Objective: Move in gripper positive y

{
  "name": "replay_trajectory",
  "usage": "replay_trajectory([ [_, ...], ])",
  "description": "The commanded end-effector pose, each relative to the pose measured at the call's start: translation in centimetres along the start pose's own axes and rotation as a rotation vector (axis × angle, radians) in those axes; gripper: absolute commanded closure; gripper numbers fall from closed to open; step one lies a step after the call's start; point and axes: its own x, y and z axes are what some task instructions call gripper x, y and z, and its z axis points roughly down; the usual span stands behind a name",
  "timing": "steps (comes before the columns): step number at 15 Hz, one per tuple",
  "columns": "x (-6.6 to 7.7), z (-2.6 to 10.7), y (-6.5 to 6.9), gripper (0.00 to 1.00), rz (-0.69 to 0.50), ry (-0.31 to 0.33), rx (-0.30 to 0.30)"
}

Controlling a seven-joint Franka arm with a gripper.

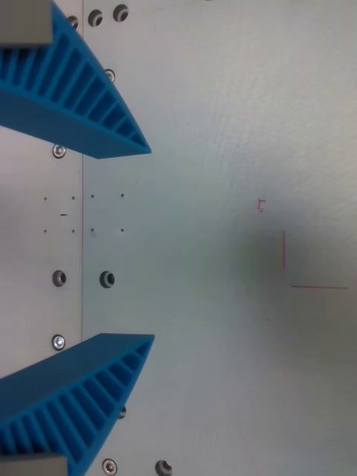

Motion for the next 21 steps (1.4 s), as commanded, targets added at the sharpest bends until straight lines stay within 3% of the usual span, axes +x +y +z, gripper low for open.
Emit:
replay_trajectory([
  [1, 0.0, -0.2, 0.5, 0.0, 0.0, 0.005, 0.0],
  [21, 0.0, -0.2, 10.5, 0.0, 0.0, 0.005, 0.0],
])
